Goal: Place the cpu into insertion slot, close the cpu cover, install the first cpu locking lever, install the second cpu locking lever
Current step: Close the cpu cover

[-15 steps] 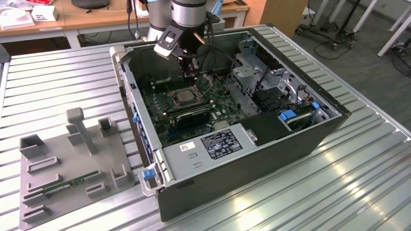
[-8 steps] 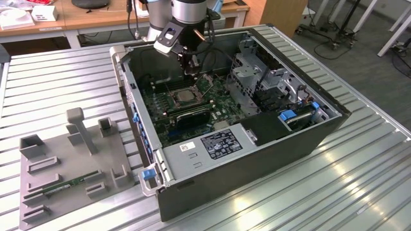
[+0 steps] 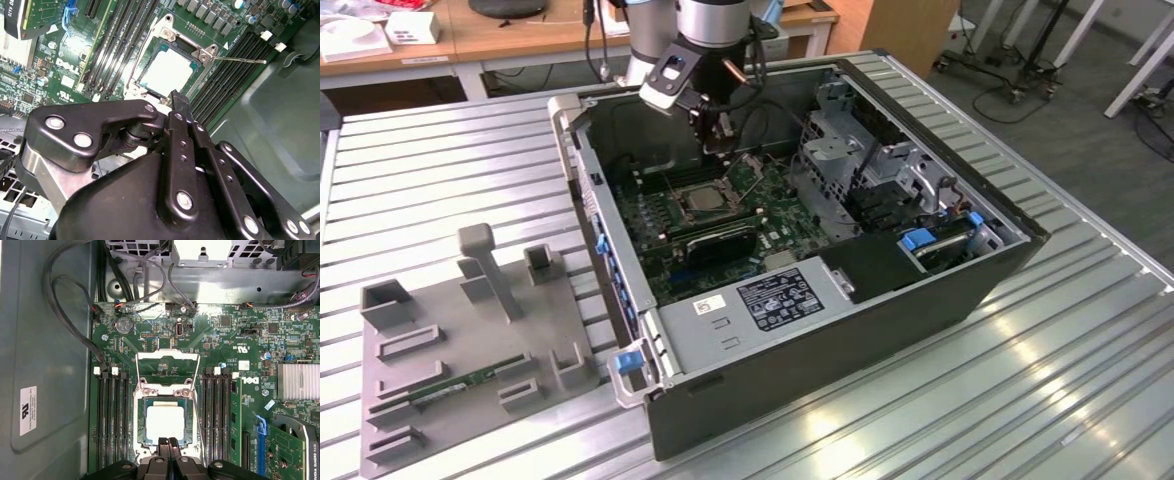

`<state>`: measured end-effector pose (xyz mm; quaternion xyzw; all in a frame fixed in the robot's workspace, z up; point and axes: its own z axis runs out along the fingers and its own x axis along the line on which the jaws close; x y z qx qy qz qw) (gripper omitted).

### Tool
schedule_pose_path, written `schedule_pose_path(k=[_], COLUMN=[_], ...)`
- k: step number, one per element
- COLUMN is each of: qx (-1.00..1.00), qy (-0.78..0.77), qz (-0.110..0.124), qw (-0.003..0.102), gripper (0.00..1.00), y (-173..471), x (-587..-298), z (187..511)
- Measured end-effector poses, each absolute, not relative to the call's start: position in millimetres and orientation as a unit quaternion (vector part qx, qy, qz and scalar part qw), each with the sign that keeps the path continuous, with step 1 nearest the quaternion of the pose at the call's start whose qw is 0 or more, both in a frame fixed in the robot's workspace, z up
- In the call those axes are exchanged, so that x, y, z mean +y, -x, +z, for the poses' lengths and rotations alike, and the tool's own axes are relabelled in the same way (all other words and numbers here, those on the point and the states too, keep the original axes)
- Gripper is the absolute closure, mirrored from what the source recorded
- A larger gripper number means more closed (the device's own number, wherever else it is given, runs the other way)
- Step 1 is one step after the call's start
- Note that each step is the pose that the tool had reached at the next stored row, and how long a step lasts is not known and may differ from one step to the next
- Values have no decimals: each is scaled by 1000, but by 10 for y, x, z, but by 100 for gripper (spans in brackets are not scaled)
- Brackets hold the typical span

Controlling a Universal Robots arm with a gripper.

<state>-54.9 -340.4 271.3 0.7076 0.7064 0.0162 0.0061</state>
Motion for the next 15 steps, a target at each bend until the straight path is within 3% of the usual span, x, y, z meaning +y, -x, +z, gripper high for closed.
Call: schedule_pose_path(k=[15], qx=[706], qy=[-708], qz=[16], qw=[6], gripper=[89], y=[480], x=[-3404], z=[2723])
